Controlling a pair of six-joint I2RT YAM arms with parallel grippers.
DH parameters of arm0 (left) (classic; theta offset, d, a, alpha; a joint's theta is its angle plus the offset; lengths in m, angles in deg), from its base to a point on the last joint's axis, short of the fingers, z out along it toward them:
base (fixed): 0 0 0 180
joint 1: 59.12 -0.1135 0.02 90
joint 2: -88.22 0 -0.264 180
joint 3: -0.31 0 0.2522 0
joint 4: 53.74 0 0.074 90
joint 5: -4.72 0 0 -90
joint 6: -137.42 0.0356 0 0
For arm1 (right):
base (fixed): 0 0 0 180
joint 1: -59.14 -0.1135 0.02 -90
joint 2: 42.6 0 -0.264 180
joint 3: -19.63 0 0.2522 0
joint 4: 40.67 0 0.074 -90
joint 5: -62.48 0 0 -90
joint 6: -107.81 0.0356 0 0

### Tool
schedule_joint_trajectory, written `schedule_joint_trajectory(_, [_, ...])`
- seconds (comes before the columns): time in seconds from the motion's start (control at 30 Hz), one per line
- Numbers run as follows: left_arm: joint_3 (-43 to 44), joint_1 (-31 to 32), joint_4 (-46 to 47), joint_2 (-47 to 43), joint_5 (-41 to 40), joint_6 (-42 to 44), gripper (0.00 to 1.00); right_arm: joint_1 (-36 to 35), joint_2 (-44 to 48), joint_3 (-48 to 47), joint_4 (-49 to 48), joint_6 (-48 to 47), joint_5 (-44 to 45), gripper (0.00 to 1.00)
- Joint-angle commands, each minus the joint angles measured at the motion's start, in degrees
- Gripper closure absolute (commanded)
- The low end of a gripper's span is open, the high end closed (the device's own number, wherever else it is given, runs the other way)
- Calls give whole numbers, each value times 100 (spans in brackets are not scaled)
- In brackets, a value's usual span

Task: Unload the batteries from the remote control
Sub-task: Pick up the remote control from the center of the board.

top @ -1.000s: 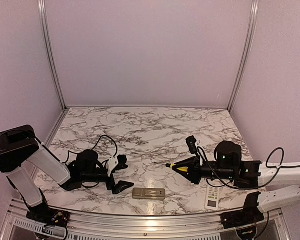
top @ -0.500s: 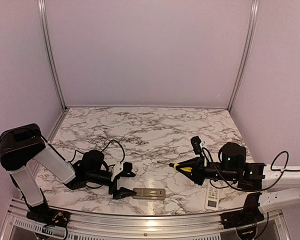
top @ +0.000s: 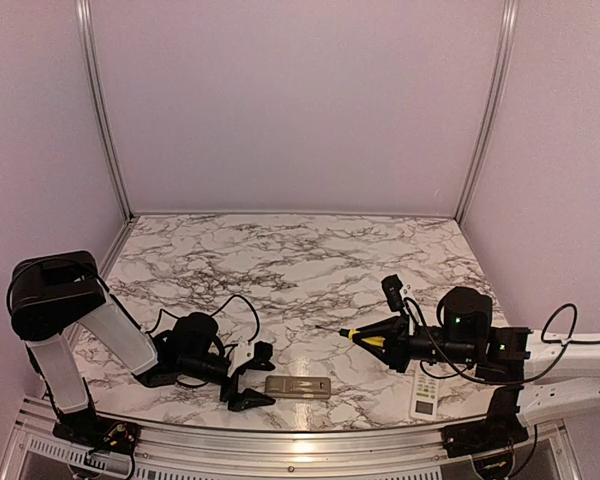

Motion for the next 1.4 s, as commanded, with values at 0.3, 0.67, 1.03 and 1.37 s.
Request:
schedule_joint_trajectory(0.3, [24, 249, 323, 259, -509, 78, 28, -34, -82, -66, 21, 26, 52, 100])
schedule_joint_trajectory(0.67, [-166, 480, 711, 221, -1044, -303, 49, -36, -196, -106, -29, 10, 37, 100])
schedule_joint_trajectory(1.03, [-129, 731, 1122, 433, -1308, -723, 48, -36, -147, -102, 25, 17, 68, 100])
schedule_joint_trajectory(1.37, [-176, 740, 1108, 258, -1457, -626, 31, -37, -164, -78, -11, 10, 106, 100])
